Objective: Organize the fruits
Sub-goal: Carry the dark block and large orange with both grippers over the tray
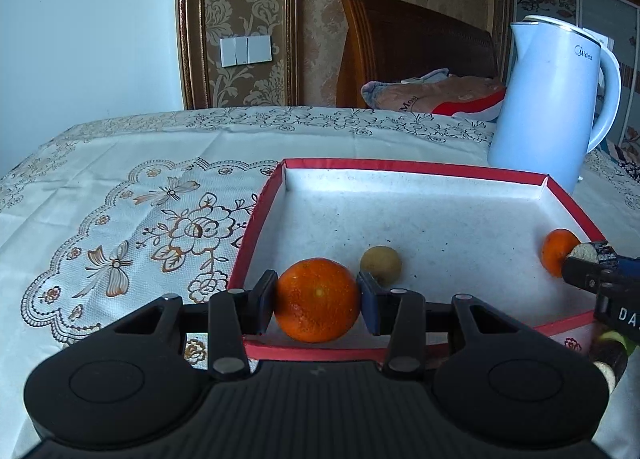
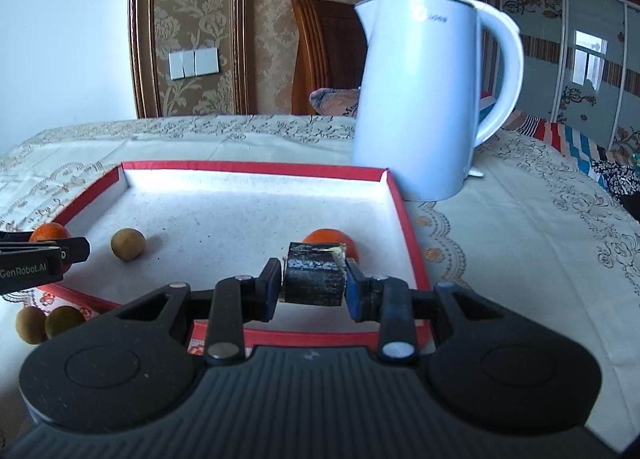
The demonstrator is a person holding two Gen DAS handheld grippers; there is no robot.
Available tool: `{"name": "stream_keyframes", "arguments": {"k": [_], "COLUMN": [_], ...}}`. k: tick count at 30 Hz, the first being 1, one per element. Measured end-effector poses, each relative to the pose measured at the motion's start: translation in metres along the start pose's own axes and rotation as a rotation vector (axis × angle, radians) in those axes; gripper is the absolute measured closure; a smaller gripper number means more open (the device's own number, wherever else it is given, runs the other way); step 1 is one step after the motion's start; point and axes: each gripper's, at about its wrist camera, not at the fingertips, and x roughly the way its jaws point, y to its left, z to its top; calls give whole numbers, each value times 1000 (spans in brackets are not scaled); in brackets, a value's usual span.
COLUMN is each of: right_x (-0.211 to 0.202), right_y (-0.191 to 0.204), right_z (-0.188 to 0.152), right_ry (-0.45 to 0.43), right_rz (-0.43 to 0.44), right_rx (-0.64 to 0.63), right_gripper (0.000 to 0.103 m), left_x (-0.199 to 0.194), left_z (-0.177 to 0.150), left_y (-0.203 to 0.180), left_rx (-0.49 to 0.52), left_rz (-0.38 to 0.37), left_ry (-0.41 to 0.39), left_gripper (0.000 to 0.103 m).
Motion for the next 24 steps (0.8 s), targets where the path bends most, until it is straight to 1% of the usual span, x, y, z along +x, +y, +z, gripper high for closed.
{"name": "stream_keyframes", "arguments": {"k": [2,8,11,14,17,21,24], "right_x": [5,12,15,18,19,21,25], "right_y": [3,8,13,17,18,18,19], "right_z": [-1,0,4,7,8,7,7], "right_ry": [12,23,8,2,0,26,38], "right_rz": [7,11,7,16,47,82,75], "right_rx": [-1,-11,-20,-23,-12,2,-2], "right_gripper": [72,72,72,72,72,72,72], "left_x": [5,14,16,19,20,21,23], "left_z": [1,0,-1,-1,0,0,1], "left_y": [1,0,0,1,0,-1,-1], "left_rx": [-10,-10,-18,-23,-21,-20,-18], "left_rz": [-11,0,-4,-5,-3,0,3], "left_ry": [17,33,41,46,43,42,39], "left_gripper": [61,61,61,61,61,61,61]}}
